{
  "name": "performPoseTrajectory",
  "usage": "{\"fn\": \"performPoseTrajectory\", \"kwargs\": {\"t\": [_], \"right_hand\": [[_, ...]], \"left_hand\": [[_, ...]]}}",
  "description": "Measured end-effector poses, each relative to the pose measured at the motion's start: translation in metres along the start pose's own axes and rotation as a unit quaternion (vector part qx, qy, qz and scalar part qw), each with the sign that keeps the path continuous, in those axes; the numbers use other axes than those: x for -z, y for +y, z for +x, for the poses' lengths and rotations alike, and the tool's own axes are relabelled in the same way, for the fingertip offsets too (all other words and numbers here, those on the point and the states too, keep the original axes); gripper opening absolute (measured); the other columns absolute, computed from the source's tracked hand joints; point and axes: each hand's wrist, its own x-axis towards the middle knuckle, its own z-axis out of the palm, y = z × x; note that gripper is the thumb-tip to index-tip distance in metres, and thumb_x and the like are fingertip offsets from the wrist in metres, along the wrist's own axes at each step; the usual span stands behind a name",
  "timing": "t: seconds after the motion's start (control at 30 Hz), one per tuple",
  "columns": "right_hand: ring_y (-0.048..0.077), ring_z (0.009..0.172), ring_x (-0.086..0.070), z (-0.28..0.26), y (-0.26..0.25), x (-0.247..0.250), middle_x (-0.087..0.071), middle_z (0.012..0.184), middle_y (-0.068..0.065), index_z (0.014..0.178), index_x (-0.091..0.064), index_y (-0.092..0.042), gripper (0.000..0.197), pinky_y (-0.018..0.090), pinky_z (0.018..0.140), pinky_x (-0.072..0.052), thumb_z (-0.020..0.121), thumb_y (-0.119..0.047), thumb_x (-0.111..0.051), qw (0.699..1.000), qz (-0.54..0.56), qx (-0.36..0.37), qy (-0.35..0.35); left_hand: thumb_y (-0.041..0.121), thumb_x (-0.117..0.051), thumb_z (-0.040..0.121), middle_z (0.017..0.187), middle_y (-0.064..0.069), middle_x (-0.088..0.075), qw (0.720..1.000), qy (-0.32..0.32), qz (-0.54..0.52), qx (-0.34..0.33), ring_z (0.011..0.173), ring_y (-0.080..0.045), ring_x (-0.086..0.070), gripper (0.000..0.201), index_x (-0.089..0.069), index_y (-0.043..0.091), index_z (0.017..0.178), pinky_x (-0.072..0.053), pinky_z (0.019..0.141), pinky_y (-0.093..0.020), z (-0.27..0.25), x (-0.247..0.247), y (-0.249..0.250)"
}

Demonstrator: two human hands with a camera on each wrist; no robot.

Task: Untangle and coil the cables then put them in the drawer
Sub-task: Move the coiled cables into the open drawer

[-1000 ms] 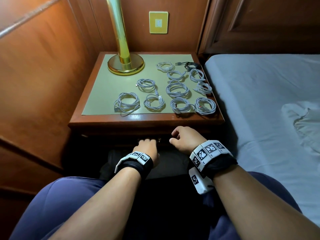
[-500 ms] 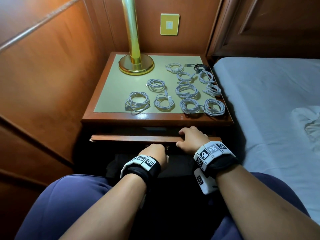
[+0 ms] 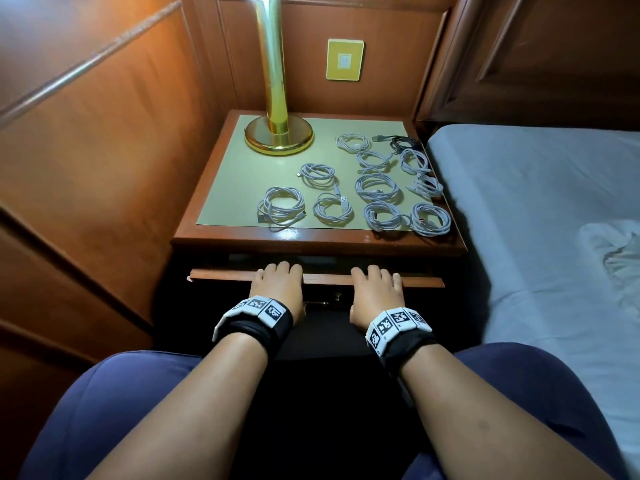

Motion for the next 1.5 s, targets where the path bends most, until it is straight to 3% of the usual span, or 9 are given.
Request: {"fn": "performPoseTrajectory", "kwargs": {"t": [0.2,0.47,0.67,0.9,1.13,1.33,1.5], "right_hand": [[0.026,0.137,-0.036,-0.007,0.006,-0.008,-0.044,0.141,0.004,0.146,-0.034,-0.028,0.069,0.048,0.121,-0.018,0.084,-0.025,-0.065,0.999,0.021,0.007,0.023],[0.023,0.137,-0.035,-0.046,0.007,-0.029,-0.044,0.138,-0.001,0.146,-0.034,-0.031,0.072,0.047,0.121,-0.016,0.082,-0.023,-0.064,0.998,0.026,0.014,0.060],[0.022,0.137,-0.034,-0.077,0.009,-0.037,-0.044,0.138,0.000,0.145,-0.037,-0.030,0.066,0.047,0.121,-0.014,0.084,-0.019,-0.060,0.997,0.050,0.010,0.062],[0.024,0.133,-0.040,-0.108,0.006,-0.042,-0.050,0.135,0.000,0.141,-0.044,-0.030,0.059,0.047,0.120,-0.020,0.085,-0.019,-0.059,0.996,0.066,0.003,0.053],[0.024,0.133,-0.040,-0.132,0.005,-0.041,-0.050,0.136,0.001,0.139,-0.045,-0.031,0.058,0.047,0.121,-0.018,0.085,-0.019,-0.061,0.997,0.072,-0.001,0.028],[0.022,0.136,-0.036,-0.142,0.003,-0.039,-0.045,0.137,0.001,0.142,-0.041,-0.027,0.061,0.047,0.121,-0.019,0.085,-0.025,-0.063,0.997,0.078,-0.005,0.014],[0.026,0.127,-0.046,-0.134,0.000,-0.030,-0.051,0.131,0.005,0.133,-0.051,-0.027,0.049,0.041,0.113,-0.029,0.086,-0.023,-0.061,0.998,0.063,-0.015,-0.006]], "left_hand": [[0.041,-0.067,0.085,0.137,-0.004,-0.048,1.000,-0.004,-0.008,0.006,0.129,-0.028,-0.043,0.060,-0.044,0.025,0.139,-0.037,0.104,-0.042,-0.004,0.002,-0.005],[0.032,-0.067,0.081,0.131,0.000,-0.049,0.998,0.069,0.009,0.010,0.124,-0.026,-0.044,0.055,-0.045,0.025,0.131,-0.034,0.103,-0.039,-0.049,-0.026,0.003],[0.028,-0.062,0.084,0.131,0.000,-0.051,0.996,0.086,0.005,0.002,0.123,-0.026,-0.046,0.049,-0.047,0.024,0.131,-0.033,0.103,-0.037,-0.082,-0.039,0.007],[0.019,-0.052,0.092,0.128,-0.003,-0.054,0.998,0.068,-0.004,0.011,0.121,-0.029,-0.047,0.031,-0.052,0.023,0.123,-0.036,0.102,-0.039,-0.112,-0.041,0.011],[0.015,-0.050,0.093,0.128,-0.006,-0.054,0.999,0.044,-0.013,0.018,0.122,-0.030,-0.047,0.030,-0.053,0.021,0.122,-0.039,0.100,-0.041,-0.136,-0.039,0.015],[0.016,-0.057,0.087,0.124,-0.005,-0.056,0.998,0.040,-0.053,0.018,0.117,-0.030,-0.051,0.031,-0.055,0.022,0.117,-0.039,0.097,-0.038,-0.143,-0.037,0.014],[0.023,-0.064,0.082,0.117,-0.004,-0.059,0.994,0.052,-0.095,0.022,0.111,-0.030,-0.054,0.026,-0.060,0.024,0.109,-0.040,0.092,-0.037,-0.142,-0.038,0.013]]}}
